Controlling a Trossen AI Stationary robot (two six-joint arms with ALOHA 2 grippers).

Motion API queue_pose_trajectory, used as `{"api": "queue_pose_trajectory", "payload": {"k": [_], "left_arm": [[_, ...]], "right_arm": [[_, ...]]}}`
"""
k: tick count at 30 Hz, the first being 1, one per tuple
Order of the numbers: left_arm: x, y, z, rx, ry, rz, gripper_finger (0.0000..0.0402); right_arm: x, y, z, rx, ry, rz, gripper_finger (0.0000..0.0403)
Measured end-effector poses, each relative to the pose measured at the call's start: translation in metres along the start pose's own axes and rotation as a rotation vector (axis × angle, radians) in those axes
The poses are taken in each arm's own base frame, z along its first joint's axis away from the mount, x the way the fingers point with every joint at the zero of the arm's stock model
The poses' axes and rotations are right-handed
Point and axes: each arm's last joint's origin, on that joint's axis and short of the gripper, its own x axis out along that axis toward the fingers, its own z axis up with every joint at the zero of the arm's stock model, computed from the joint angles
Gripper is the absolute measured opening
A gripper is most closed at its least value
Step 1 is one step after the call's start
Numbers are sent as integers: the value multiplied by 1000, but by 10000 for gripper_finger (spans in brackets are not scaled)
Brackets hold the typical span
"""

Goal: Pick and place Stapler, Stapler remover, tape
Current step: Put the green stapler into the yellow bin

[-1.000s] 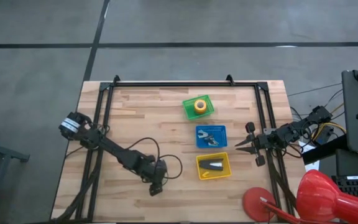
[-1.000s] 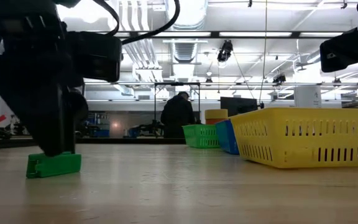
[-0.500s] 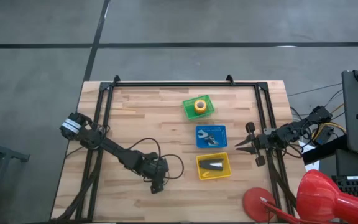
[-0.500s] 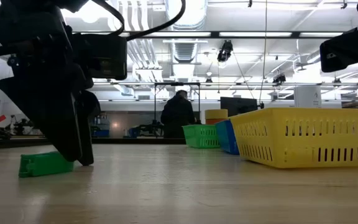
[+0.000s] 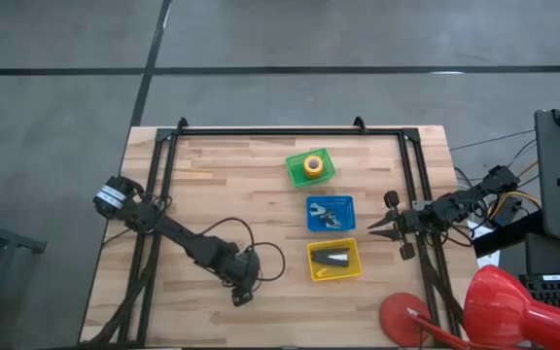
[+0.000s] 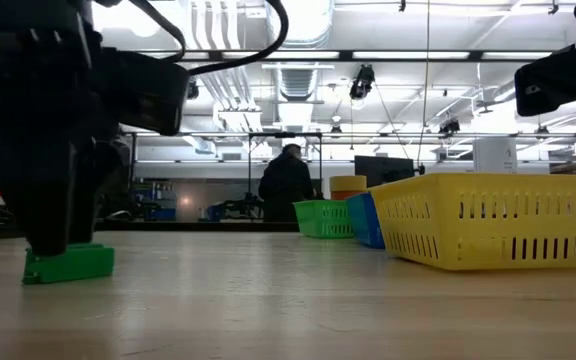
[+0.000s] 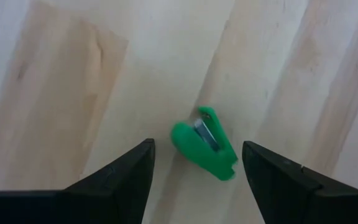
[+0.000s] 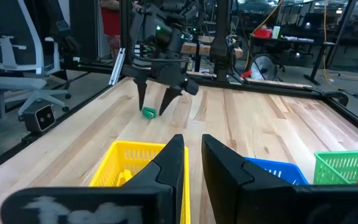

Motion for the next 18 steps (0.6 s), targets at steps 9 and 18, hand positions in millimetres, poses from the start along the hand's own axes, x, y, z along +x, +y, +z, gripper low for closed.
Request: {"api": "queue_pose_trajectory", "payload": {"k": [9,18], "left_arm": [[9,4,-3,-10,-38,55,235],[19,8,-5,130,-46,120,194]], "right_arm": [[0,0,0,1,0,0,52],[0,0,0,1,0,0,52]]}}
